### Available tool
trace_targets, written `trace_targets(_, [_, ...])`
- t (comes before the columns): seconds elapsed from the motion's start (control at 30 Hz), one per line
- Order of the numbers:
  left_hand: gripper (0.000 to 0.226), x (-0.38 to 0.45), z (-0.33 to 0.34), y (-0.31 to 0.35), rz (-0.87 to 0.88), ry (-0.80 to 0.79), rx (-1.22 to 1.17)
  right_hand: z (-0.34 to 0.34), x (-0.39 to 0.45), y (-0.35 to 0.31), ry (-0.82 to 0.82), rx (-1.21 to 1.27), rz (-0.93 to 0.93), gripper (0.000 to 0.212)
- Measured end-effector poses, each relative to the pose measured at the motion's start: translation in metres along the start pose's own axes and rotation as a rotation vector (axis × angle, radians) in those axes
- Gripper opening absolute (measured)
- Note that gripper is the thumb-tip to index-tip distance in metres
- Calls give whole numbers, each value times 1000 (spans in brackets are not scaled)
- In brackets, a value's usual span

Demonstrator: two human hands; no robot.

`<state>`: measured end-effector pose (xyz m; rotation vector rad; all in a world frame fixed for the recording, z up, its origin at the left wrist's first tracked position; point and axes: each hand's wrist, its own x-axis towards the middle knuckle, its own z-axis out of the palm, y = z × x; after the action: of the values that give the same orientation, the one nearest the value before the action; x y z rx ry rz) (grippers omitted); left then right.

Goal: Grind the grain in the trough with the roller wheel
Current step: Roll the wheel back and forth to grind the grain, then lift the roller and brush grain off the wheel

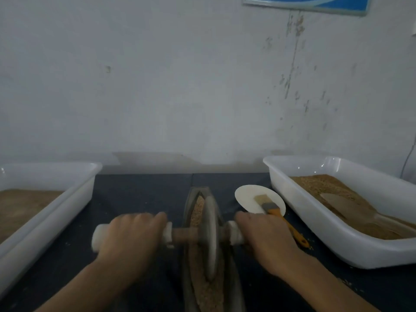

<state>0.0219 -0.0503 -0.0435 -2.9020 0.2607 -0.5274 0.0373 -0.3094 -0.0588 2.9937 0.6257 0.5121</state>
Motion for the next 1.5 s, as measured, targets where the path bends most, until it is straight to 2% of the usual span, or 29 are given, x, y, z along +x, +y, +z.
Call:
trace_targets(0.07, [19,28,10,-1,-23,5,36,4,19,4,48,-8,35,23])
trace_targets(0.2, [23,46,11,2,-15,79,67,10,35,9,67,-30,100,24])
trace_targets(0.33, [26,1,6,1,3,-7,11,-4,0,-3,75,-100,26,21])
trace_targets(0.4, [28,-26,0,0,12,-78,-38,-18,-22,-13,103,-157,-47,28])
trace_targets(0.47, [33,-46,-8,-1,29,-91,-36,-26,-40,-20,190,-112,-74,40])
trace_targets(0.57, [35,-53,-15,1,27,-91,-8,-27,-43,-22,52,-151,-36,39])
trace_targets(0.7, [27,-17,0,4,-12,4,43,-8,-10,-9,53,-155,31,32])
trace_targets(0.8, [18,26,15,0,-49,25,37,12,22,0,110,-154,62,22])
trace_targets(0.9, [12,53,24,-2,-58,30,-1,18,43,3,161,-198,104,21])
trace_targets(1.07, [22,26,13,2,-6,46,41,11,19,-2,177,-181,68,18])
trace_targets(1.13, [28,-1,4,4,15,28,61,8,-8,-4,159,-155,27,31])
trace_targets(1.2, [34,-29,-7,6,71,24,79,0,-34,-9,181,-125,-26,63])
trace_targets(1.27, [42,-44,-15,9,162,58,84,-5,-49,-12,208,-73,-47,78])
trace_targets(1.33, [45,-40,-18,8,172,97,75,-3,-49,-12,180,-55,-52,70])
trace_targets(1.47, [26,-7,-2,8,46,51,72,2,-17,-3,127,-44,-32,33])
trace_targets(1.5, [23,1,2,6,34,42,55,1,-11,2,100,15,-49,39])
